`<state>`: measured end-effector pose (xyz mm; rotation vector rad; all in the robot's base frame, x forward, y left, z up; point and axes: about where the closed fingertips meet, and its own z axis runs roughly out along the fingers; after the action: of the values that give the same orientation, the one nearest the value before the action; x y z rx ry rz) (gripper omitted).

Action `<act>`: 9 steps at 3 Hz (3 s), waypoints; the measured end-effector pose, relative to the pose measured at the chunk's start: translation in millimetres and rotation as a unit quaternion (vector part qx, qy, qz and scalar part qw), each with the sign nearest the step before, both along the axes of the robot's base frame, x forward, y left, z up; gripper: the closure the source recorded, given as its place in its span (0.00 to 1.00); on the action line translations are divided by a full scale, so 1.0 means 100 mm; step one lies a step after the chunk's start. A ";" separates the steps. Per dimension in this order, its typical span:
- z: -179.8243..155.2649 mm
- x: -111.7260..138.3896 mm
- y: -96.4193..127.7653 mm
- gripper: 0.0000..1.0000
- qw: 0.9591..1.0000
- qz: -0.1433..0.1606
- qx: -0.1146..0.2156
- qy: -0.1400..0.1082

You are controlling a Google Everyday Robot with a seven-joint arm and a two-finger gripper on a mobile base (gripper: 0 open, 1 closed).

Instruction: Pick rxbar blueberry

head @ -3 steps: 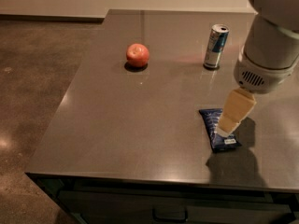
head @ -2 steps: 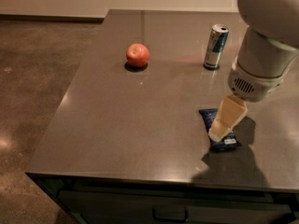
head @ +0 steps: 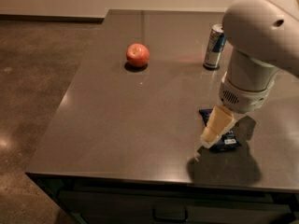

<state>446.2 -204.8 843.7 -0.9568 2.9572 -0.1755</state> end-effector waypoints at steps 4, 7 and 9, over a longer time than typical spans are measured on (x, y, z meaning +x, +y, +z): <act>-0.15 -0.02 0.21 0.63 1.000 -0.020 -0.008 0.023; 0.22 0.06 0.32 1.00 1.000 0.008 0.023 -0.002; 0.64 0.19 0.48 1.00 0.997 0.046 0.056 -0.035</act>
Offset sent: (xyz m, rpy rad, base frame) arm -0.0054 0.0268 -0.0270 -0.0343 0.0656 -0.0515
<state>465.4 -156.4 907.9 -1.0454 2.8182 -0.0404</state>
